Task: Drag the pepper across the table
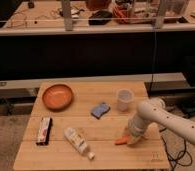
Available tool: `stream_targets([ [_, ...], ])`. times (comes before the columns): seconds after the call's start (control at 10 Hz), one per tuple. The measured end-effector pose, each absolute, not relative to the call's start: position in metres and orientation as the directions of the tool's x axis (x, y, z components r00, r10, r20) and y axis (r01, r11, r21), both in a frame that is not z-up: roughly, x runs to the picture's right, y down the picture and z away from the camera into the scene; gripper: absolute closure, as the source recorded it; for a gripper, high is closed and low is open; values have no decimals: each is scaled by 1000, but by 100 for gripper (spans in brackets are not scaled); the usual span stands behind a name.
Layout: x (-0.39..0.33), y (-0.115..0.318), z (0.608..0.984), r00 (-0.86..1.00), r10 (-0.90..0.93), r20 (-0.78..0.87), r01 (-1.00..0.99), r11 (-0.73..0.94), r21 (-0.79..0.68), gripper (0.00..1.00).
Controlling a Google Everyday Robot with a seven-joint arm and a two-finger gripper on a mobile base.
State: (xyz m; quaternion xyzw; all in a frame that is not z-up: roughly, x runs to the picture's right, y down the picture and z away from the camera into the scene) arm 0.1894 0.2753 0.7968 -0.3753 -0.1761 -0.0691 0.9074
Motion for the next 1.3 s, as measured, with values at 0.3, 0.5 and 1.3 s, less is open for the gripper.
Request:
stream_targets([
  [0.3,198,270,799,935,9,355,244,713,-658,99],
  [0.5,206,265,801,941,9,338,229,717,-658,99],
  [1.3,230,238,830,953,20,303,191,736,-650,99],
])
